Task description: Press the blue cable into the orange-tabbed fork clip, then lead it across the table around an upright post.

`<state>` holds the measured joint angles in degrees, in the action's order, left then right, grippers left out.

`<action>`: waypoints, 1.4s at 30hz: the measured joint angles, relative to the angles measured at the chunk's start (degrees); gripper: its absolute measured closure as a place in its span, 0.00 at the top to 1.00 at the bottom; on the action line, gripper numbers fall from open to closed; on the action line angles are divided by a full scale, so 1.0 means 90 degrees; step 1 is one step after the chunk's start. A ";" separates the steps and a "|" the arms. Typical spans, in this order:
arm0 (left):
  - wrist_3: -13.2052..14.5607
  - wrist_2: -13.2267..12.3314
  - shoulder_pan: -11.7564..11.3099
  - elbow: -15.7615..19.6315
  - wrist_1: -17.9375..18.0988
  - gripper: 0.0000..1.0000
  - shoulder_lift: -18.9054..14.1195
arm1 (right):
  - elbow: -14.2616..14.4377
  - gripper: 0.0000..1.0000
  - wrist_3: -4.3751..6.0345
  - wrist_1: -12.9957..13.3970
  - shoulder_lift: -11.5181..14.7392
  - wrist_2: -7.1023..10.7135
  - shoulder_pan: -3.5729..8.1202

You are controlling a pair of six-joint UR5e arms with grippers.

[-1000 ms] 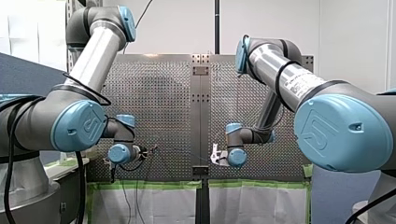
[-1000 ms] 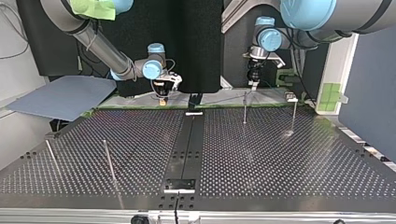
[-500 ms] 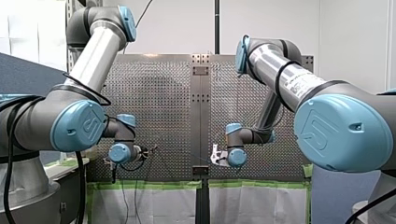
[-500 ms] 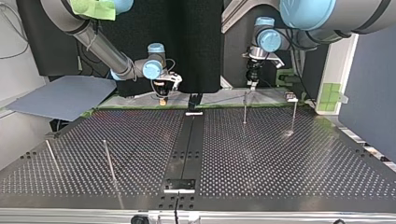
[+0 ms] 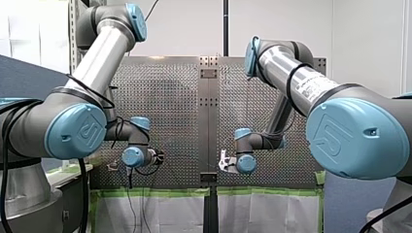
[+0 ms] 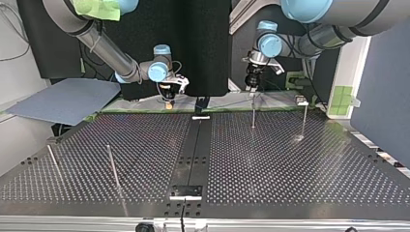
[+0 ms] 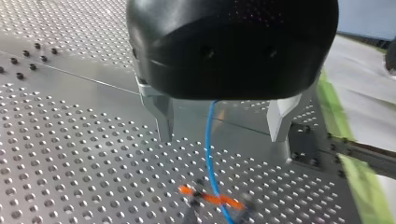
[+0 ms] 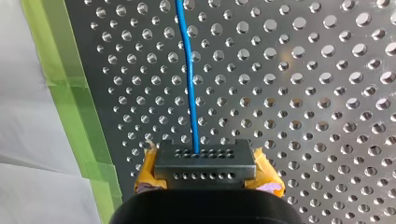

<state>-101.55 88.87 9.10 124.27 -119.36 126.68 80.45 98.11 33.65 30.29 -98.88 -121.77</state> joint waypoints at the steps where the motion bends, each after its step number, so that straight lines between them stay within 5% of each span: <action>1: -0.0027 0.0050 0.0048 -0.0045 -0.0012 1.00 0.0000 | 0.0000 0.00 0.0000 0.0001 0.0000 0.0000 0.0000; 18: -0.0141 0.1036 0.0929 -0.1019 -0.0733 1.00 0.0140 | 0.0000 0.00 -0.0006 -0.0008 -0.0009 0.0010 -0.0015; 29: -0.0059 0.1545 0.0883 -0.1639 -0.1060 1.00 0.0605 | 0.0001 0.00 -0.0009 -0.0025 -0.0009 0.0009 -0.0020; 42: 0.0177 0.1444 0.0810 -0.1986 -0.1317 1.00 0.0686 | -0.0002 0.00 -0.0010 -0.0026 -0.0011 0.0010 -0.0022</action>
<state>-99.95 101.86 16.40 106.40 -131.21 132.85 80.43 98.02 33.41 30.19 -98.80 -121.97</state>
